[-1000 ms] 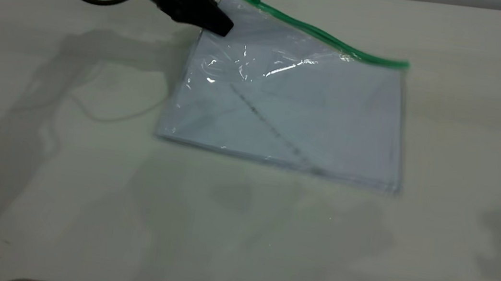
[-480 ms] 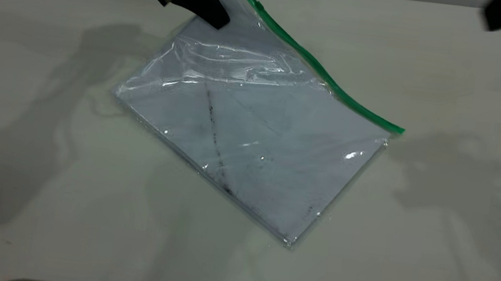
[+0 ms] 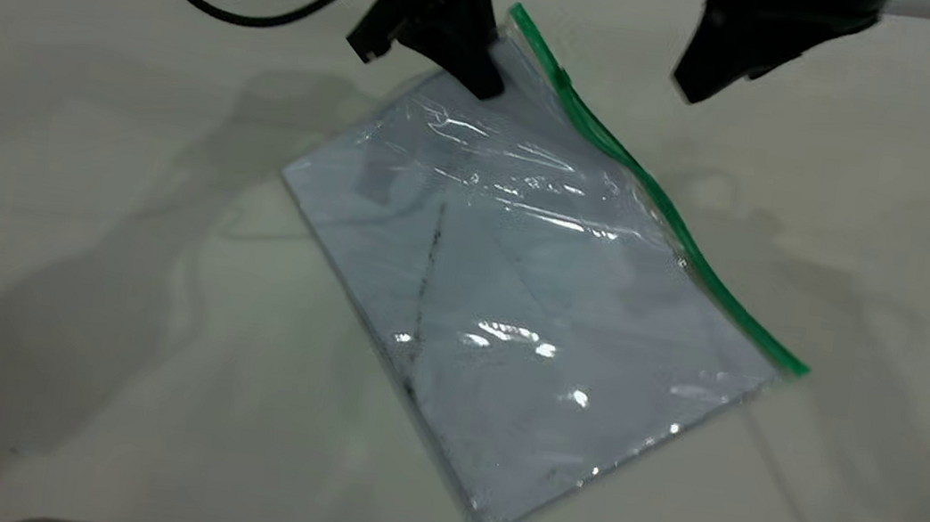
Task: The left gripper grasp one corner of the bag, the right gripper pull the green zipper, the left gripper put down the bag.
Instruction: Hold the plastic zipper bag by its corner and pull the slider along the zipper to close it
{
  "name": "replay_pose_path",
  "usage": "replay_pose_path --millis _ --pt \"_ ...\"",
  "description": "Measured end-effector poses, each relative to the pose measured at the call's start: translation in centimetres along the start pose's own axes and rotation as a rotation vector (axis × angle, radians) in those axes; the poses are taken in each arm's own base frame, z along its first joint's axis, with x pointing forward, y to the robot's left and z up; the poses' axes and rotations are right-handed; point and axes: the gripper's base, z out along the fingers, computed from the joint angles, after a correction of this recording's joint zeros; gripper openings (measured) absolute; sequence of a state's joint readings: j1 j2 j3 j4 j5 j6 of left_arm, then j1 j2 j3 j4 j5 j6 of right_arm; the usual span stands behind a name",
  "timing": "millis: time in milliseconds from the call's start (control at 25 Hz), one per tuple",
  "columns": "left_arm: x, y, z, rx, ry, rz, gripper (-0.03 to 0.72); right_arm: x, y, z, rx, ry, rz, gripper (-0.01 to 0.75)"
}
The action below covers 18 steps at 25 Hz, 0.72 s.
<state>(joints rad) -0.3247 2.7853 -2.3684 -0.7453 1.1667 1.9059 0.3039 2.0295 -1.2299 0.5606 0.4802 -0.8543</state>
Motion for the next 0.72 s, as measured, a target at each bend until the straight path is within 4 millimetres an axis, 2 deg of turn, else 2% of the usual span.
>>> replay_pose_path --millis 160,520,720 --pt "-0.9 -0.1 0.8 0.015 0.000 0.024 0.053 0.0 0.3 1.4 -0.043 -0.013 -0.034 0.558" --pt "-1.6 0.0 1.3 0.017 -0.010 0.033 0.053 0.2 0.3 3.8 -0.082 -0.089 -0.080 0.558" --pt "-1.8 0.1 1.3 0.004 -0.033 0.025 0.053 -0.1 0.4 4.1 -0.097 -0.145 -0.072 0.558"
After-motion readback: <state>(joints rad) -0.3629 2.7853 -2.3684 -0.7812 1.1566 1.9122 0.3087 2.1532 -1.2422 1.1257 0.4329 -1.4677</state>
